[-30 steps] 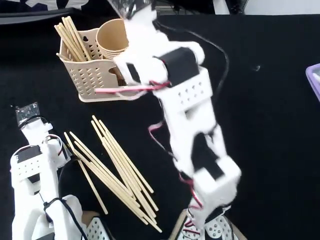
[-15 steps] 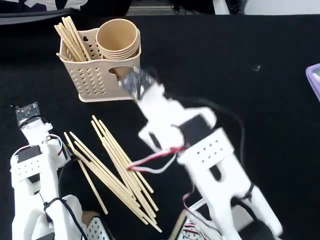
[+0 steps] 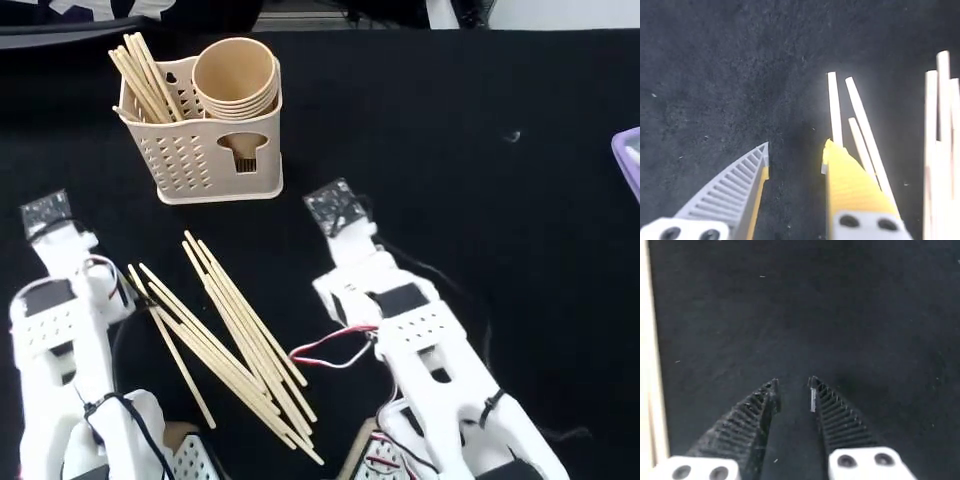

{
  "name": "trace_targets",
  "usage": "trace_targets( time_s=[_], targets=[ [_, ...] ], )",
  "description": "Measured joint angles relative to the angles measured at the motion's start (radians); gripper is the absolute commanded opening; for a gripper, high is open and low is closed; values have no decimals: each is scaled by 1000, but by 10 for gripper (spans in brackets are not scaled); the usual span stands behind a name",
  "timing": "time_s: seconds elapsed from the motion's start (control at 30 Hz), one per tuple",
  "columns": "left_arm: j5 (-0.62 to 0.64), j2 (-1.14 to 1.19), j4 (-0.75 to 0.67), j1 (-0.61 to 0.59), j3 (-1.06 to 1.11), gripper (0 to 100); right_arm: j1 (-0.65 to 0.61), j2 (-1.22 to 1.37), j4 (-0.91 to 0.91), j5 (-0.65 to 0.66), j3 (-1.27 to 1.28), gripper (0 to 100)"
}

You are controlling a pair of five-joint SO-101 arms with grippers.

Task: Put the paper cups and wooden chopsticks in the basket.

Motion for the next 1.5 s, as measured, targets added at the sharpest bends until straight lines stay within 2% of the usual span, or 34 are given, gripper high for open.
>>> trace_targets(
  time_s=[0.17,0.27,0.37,0.47,0.63,0.87,1.0,1.13,1.37,1.5],
  targets=[
    [-11,0,239,28,-215,294,26,0,-138,-3,87,107],
    [-28,-2,351,83,-273,295,32,-8,-143,-3,91,107],
    [-26,-2,385,129,-264,295,31,-11,-146,-3,91,107],
    [-20,-2,350,170,-178,295,31,-14,-146,-3,91,107],
    [-20,-2,173,213,11,291,31,-14,-146,-3,94,107],
    [-20,9,35,219,149,217,31,-14,-146,-3,94,107],
    [-20,86,-32,221,135,216,31,-14,-146,-3,94,107],
    [-18,224,-43,221,55,213,31,-14,-146,-3,94,107],
    [20,470,-28,221,-129,53,31,-14,-146,-3,94,107],
    [37,525,-2,221,-187,43,31,-14,-146,-3,94,107]
  ],
)
